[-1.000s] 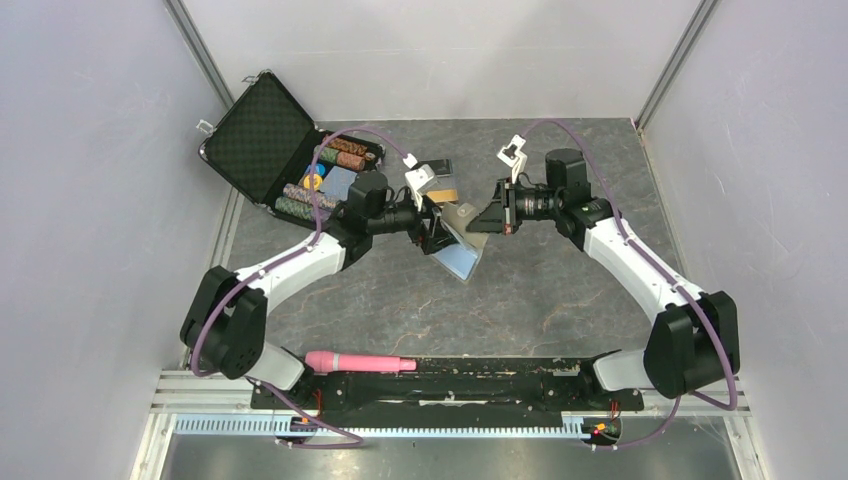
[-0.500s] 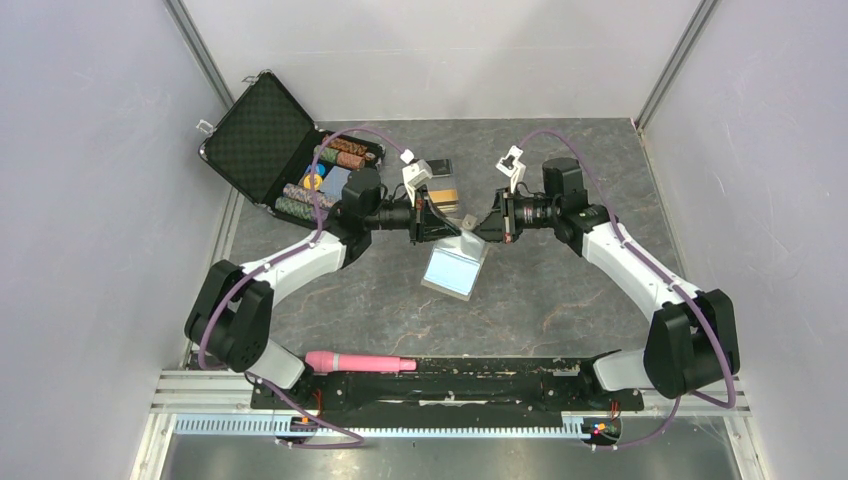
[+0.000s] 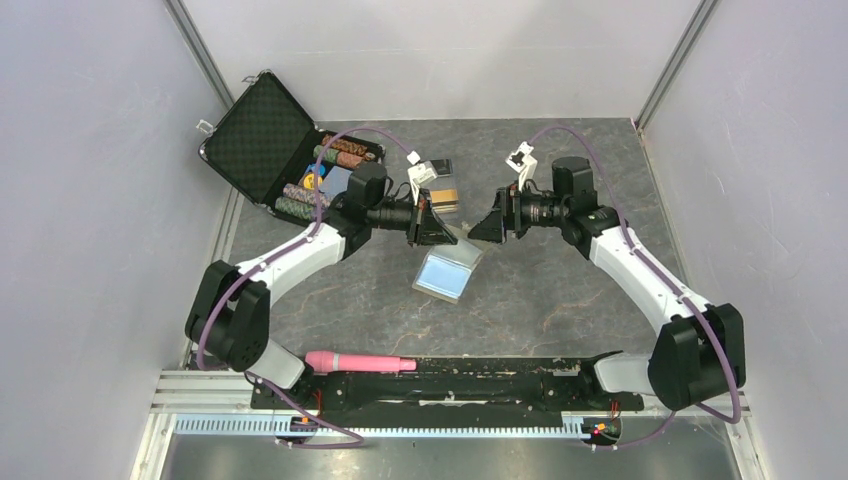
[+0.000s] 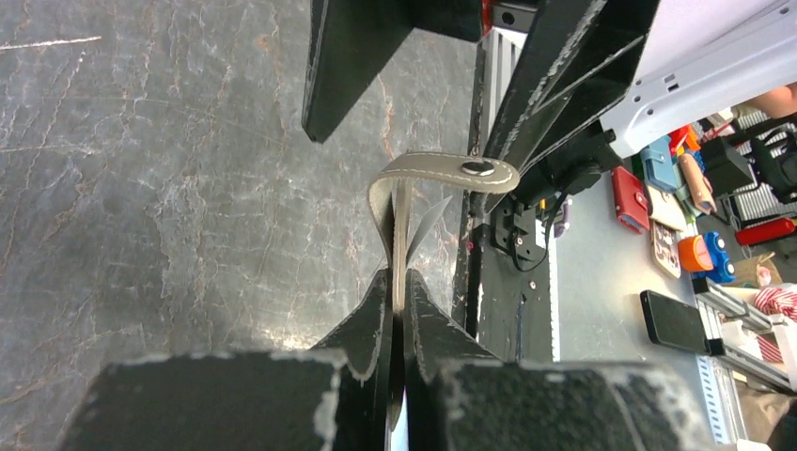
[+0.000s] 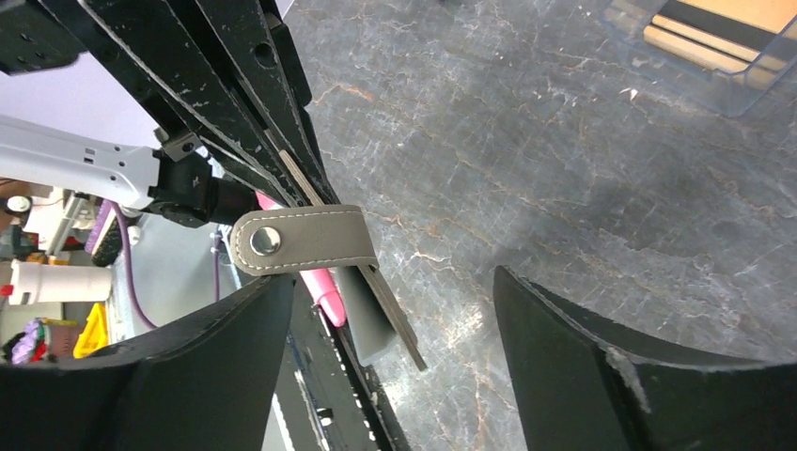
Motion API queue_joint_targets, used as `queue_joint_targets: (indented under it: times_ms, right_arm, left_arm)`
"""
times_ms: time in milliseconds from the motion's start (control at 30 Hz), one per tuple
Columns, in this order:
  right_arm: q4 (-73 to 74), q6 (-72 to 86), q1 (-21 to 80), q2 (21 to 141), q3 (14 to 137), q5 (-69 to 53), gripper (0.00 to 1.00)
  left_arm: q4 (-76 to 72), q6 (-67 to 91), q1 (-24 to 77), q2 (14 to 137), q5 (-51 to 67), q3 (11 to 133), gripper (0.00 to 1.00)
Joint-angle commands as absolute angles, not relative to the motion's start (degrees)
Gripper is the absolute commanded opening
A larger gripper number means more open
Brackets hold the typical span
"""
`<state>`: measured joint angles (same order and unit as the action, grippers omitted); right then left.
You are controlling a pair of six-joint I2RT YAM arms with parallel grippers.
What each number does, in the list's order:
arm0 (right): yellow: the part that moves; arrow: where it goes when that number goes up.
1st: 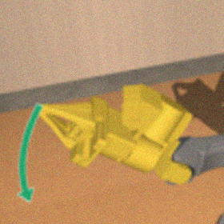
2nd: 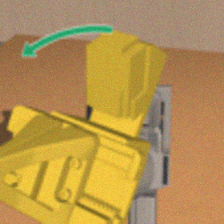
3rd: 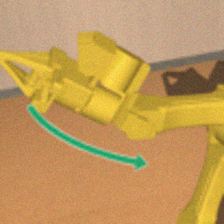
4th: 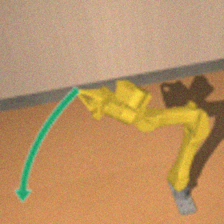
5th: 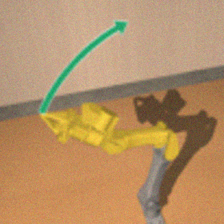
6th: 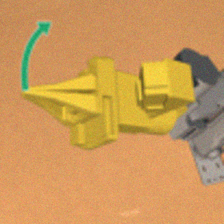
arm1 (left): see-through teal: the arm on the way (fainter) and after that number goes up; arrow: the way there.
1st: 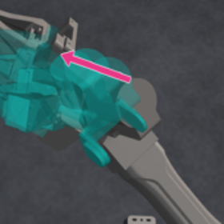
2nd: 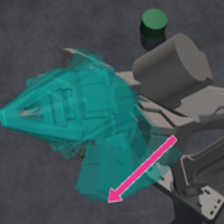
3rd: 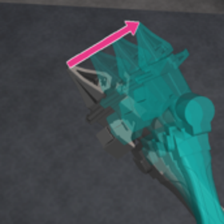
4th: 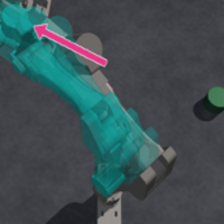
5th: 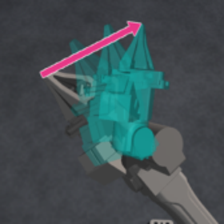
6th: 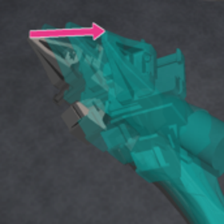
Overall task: Put the credit cards into the card holder
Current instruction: Open the card holder at the center of the board.
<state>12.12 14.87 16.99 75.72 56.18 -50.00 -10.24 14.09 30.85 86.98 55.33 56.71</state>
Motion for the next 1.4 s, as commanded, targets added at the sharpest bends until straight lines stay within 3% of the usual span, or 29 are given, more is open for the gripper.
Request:
queue_joint_targets:
  times_ms: [0,200,367,500,633,700,733,900,967,1000,1233,1367]
  right_arm:
    - [13.6,10.4,16.4,73.6,56.7,-50.6,0.83]
    - [14.4,7.6,18.5,75.5,55.8,-55.6,0.88]
    - [14.6,6.6,24.1,78.8,58.0,-56.9,0.84]
    - [15.6,5.4,26.0,81.8,58.5,-56.6,0.64]
    - [16.8,3.9,26.1,82.9,58.9,-56.3,0.26]
    - [17.3,3.7,26.1,83.1,59.2,-55.4,0.01]
    - [17.4,3.8,26.0,83.1,59.3,-54.1,0.00]
    - [17.2,6.0,25.2,82.8,58.9,-49.5,0.00]
    - [15.7,7.9,24.0,82.0,57.6,-47.9,0.00]
    - [14.5,9.3,23.0,81.4,56.3,-47.3,0.00]
    - [0.9,23.4,12.7,74.9,42.6,-44.2,0.00]
    - [-7.6,30.9,8.2,72.1,33.6,-42.0,0.00]
  left_arm:
    - [1.5,7.4,30.5,86.1,57.1,61.5,0.02]
    - [2.8,7.9,30.5,84.7,58.6,61.7,0.02]
    - [2.9,8.7,30.5,84.5,58.9,62.0,0.02]
    - [1.9,9.4,30.5,84.3,58.1,62.3,0.02]
    - [0.2,9.9,30.5,83.6,56.4,61.9,0.03]
    - [-1.2,9.8,30.5,83.4,55.1,61.9,0.13]
    - [-1.3,9.9,30.5,83.2,53.6,62.0,0.26]
    - [-3.1,9.1,30.5,81.0,45.5,60.9,0.67]
    - [-5.0,9.2,30.5,79.6,41.7,59.6,0.96]
    - [-6.1,9.4,30.5,78.9,39.4,58.8,1.00]
    - [-6.1,17.9,30.0,77.1,25.4,57.4,1.00]
    - [-0.5,25.7,28.5,79.6,23.8,60.4,1.00]
